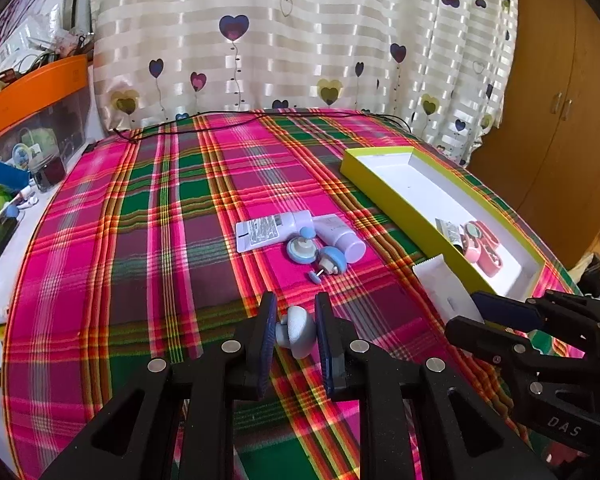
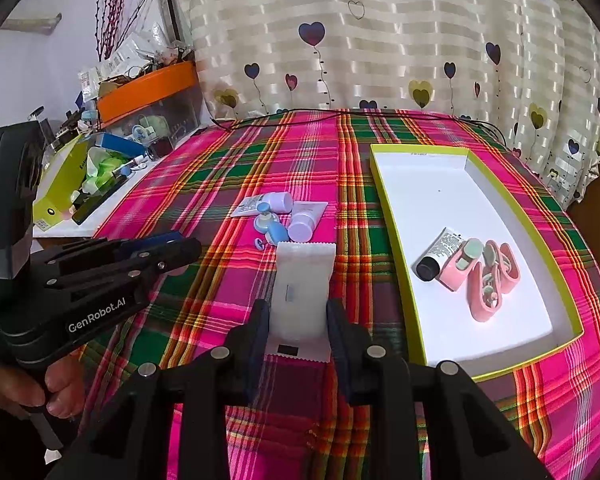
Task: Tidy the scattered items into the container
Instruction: 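Lift and carry the sachet and white cap toward the box with both tools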
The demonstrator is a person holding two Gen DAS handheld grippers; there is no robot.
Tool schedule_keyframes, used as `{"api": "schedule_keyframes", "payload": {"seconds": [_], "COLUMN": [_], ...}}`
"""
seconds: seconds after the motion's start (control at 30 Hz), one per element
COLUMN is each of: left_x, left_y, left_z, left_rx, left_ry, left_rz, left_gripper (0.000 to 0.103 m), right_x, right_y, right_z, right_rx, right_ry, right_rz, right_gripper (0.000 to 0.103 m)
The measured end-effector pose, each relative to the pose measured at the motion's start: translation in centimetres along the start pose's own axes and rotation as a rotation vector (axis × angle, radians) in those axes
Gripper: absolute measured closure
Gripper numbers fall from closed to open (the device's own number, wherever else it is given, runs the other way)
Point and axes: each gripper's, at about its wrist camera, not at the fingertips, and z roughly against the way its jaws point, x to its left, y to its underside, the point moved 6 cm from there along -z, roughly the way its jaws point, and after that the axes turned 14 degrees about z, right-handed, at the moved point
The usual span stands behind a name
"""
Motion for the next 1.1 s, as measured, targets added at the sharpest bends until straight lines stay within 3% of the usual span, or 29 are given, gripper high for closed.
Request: {"api": "schedule_keyframes", "payload": {"seconds": [1.1], "left_x": [-3.1], "left_y": [1.1], "left_z": [3.6], "left_rx": [-0.031], "left_ry": [0.059], "left_rz": [-0.030], "left_gripper": [0.083], "right_x": [-0.9], "right_y": [0.7], "right_z": [3.5], "right_rx": [-0.073], "right_ry": [0.034], "right_rz": [-0.019], "right_gripper": [0.073]}}
